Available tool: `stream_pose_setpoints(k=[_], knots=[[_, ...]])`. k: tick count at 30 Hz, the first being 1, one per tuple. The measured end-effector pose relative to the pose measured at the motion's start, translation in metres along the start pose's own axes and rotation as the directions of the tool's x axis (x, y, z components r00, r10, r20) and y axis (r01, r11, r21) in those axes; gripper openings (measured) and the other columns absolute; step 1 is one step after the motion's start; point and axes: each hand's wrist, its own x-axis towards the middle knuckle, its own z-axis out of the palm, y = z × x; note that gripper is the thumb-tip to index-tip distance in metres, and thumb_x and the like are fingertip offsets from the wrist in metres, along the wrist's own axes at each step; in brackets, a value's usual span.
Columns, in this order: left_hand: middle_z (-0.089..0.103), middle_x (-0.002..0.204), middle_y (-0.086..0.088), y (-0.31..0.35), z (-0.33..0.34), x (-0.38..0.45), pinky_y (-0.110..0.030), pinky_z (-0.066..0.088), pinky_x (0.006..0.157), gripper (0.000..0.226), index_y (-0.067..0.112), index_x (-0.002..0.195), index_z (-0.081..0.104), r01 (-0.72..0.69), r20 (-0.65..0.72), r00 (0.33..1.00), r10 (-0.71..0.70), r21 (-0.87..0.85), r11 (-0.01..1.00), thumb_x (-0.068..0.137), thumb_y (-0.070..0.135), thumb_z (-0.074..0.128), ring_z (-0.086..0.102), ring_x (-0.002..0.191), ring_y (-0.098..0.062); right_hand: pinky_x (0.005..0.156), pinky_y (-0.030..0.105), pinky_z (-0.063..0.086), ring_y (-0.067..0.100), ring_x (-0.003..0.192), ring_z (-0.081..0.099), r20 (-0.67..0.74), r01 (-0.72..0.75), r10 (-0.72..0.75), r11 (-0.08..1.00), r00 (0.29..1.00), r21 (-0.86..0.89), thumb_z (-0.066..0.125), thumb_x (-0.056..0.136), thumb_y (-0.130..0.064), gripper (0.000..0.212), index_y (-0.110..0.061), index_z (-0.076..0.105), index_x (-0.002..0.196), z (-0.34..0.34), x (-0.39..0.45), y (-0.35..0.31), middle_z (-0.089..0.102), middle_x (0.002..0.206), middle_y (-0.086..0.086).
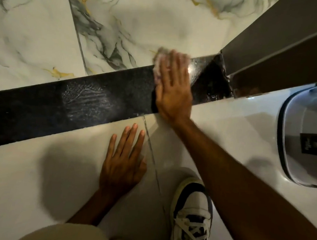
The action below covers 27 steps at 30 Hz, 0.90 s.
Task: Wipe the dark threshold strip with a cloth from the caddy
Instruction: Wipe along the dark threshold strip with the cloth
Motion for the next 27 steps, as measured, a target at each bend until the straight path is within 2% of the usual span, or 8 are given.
stream_pose_setpoints(k=[3, 8, 12, 15, 17, 19, 23, 27], knots=[[0.020, 0.181, -0.016, 0.001, -0.003, -0.002, -0.055, 0.004, 0.139, 0.076, 0.017, 0.173, 0.024, -0.003, -0.007, 1.000, 0.003, -0.003, 1.000, 0.106, 0.046, 0.043, 0.020, 0.168, -0.034, 0.142, 0.048, 0.016, 0.029, 0.172, 0.011, 0.092, 0.140, -0.143, 0.989, 0.985, 0.040, 0.038, 0.115, -0.035, 0.060, -0.014, 0.028, 0.171, -0.013, -0.064, -0.001, 0.019, 0.182, 0.014], [0.021, 0.180, -0.017, 0.004, -0.010, 0.003, -0.056, 0.006, 0.138, 0.076, 0.015, 0.172, 0.026, 0.011, 0.008, 1.000, -0.011, 0.012, 1.000, 0.106, 0.047, 0.044, 0.022, 0.167, -0.036, 0.137, 0.055, 0.027, 0.031, 0.170, 0.014, 0.042, -0.196, 0.201, 0.976, 0.979, -0.100, 0.037, 0.115, -0.030, 0.059, -0.012, 0.030, 0.170, -0.038, -0.098, 0.052, 0.021, 0.181, 0.016], [0.015, 0.182, -0.018, 0.004, -0.001, 0.006, -0.056, 0.004, 0.139, 0.075, 0.016, 0.174, 0.019, -0.001, -0.008, 1.000, 0.001, 0.034, 0.999, 0.108, 0.048, 0.036, 0.013, 0.169, -0.035, 0.140, 0.056, 0.020, 0.037, 0.171, 0.011, -0.063, -0.261, 0.255, 0.956, 0.965, -0.134, 0.029, 0.118, -0.035, 0.062, -0.009, 0.016, 0.173, -0.024, -0.021, 0.058, 0.013, 0.182, 0.020], [0.015, 0.182, -0.018, 0.003, 0.004, 0.006, -0.056, 0.003, 0.139, 0.073, 0.016, 0.174, 0.019, 0.005, -0.011, 1.000, -0.004, 0.060, 0.998, 0.110, 0.049, 0.032, 0.014, 0.170, -0.035, 0.141, 0.053, 0.018, 0.034, 0.171, 0.013, -0.047, -0.092, 0.085, 0.981, 0.995, -0.169, 0.023, 0.116, -0.041, 0.063, -0.014, 0.015, 0.173, -0.006, 0.007, 0.035, 0.014, 0.182, 0.017], [0.015, 0.182, -0.018, 0.003, 0.003, 0.005, -0.054, 0.001, 0.139, 0.074, 0.016, 0.174, 0.018, 0.007, 0.004, 1.000, -0.007, 0.051, 0.999, 0.109, 0.049, 0.032, 0.014, 0.169, -0.035, 0.142, 0.053, 0.016, 0.035, 0.170, 0.015, 0.001, 0.119, -0.119, 0.991, 0.993, -0.069, 0.031, 0.116, -0.036, 0.062, -0.011, 0.022, 0.172, -0.005, -0.021, 0.023, 0.017, 0.181, 0.019], [0.015, 0.181, -0.019, 0.003, -0.001, 0.006, -0.055, 0.001, 0.139, 0.075, 0.016, 0.174, 0.019, -0.005, 0.025, 1.000, 0.004, 0.047, 0.999, 0.108, 0.050, 0.033, 0.017, 0.168, -0.038, 0.142, 0.051, 0.017, 0.031, 0.171, 0.013, 0.051, 0.155, -0.158, 0.986, 0.986, 0.059, 0.041, 0.115, -0.031, 0.059, -0.012, 0.030, 0.170, -0.017, -0.075, 0.027, 0.022, 0.181, 0.017], [0.019, 0.179, -0.022, 0.008, -0.008, 0.009, -0.058, 0.006, 0.137, 0.075, 0.012, 0.172, 0.022, -0.011, 0.039, 0.999, 0.008, 0.068, 0.998, 0.109, 0.050, 0.033, 0.024, 0.165, -0.043, 0.138, 0.052, 0.028, 0.026, 0.170, 0.014, 0.083, -0.081, 0.085, 0.995, 0.993, -0.052, 0.044, 0.113, -0.031, 0.058, -0.018, 0.035, 0.169, -0.042, -0.124, 0.065, 0.026, 0.180, 0.013], [0.018, 0.181, -0.021, 0.011, -0.003, 0.014, -0.056, 0.001, 0.138, 0.073, 0.011, 0.173, 0.023, -0.023, 0.035, 0.999, 0.021, 0.065, 0.998, 0.112, 0.052, 0.024, 0.018, 0.168, -0.040, 0.139, 0.056, 0.024, 0.037, 0.170, 0.017, -0.059, -0.212, 0.208, 0.975, 0.976, -0.071, 0.038, 0.117, -0.031, 0.059, -0.010, 0.028, 0.171, -0.035, -0.045, 0.068, 0.021, 0.180, 0.020]])
